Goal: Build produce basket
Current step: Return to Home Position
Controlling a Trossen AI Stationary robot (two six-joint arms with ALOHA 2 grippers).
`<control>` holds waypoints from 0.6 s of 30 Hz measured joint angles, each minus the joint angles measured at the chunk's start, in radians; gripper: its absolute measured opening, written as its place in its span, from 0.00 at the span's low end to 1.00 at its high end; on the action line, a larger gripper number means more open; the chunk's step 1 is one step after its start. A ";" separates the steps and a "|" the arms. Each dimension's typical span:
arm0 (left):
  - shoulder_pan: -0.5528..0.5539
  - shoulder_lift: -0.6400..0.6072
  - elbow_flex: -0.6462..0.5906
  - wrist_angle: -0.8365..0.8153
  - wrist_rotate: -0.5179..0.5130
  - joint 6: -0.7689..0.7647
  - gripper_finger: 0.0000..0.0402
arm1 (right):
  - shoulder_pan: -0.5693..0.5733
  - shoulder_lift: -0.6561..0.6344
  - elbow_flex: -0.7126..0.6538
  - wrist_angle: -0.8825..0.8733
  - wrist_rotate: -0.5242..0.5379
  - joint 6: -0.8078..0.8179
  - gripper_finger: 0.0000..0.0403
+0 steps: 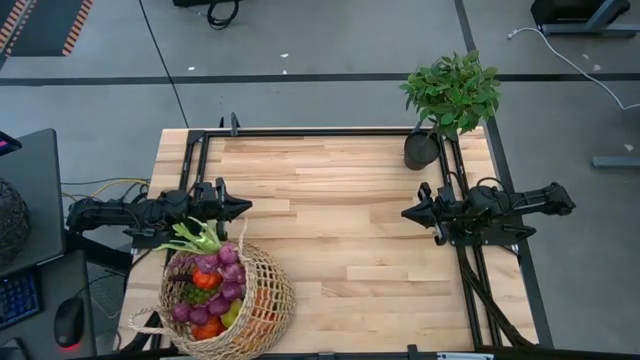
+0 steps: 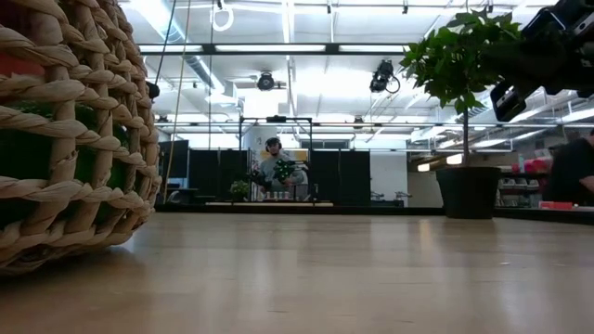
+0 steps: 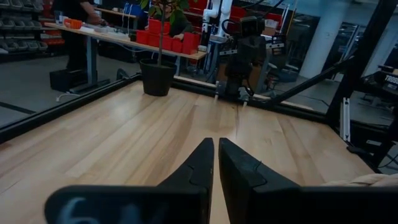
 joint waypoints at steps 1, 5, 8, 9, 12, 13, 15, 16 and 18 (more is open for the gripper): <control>0.000 0.000 0.000 0.001 0.000 0.000 0.07 | 0.000 0.000 0.000 0.001 0.001 0.000 0.04; 0.000 0.000 0.000 0.001 0.000 0.000 0.09 | 0.000 0.000 0.000 0.001 0.001 0.000 0.04; 0.000 0.000 0.000 0.002 0.000 0.000 0.10 | 0.000 0.000 0.000 0.001 0.001 0.000 0.04; 0.000 0.000 0.000 0.002 0.000 0.000 0.10 | 0.000 0.000 0.000 0.001 0.001 0.000 0.04; 0.000 0.000 0.000 0.003 0.000 0.000 0.09 | 0.000 0.000 0.000 0.001 0.001 0.000 0.04; 0.000 0.000 0.000 0.003 0.000 0.000 0.08 | 0.000 0.000 0.000 0.001 0.001 0.000 0.04; 0.000 0.000 0.000 0.003 0.000 0.000 0.08 | 0.000 0.000 0.000 0.001 0.001 0.000 0.04; 0.000 0.000 0.000 0.003 0.000 0.000 0.07 | 0.000 0.000 0.000 0.001 0.001 0.000 0.04; 0.000 0.000 0.000 0.004 0.000 0.000 0.07 | 0.000 0.000 0.000 0.001 0.001 0.001 0.04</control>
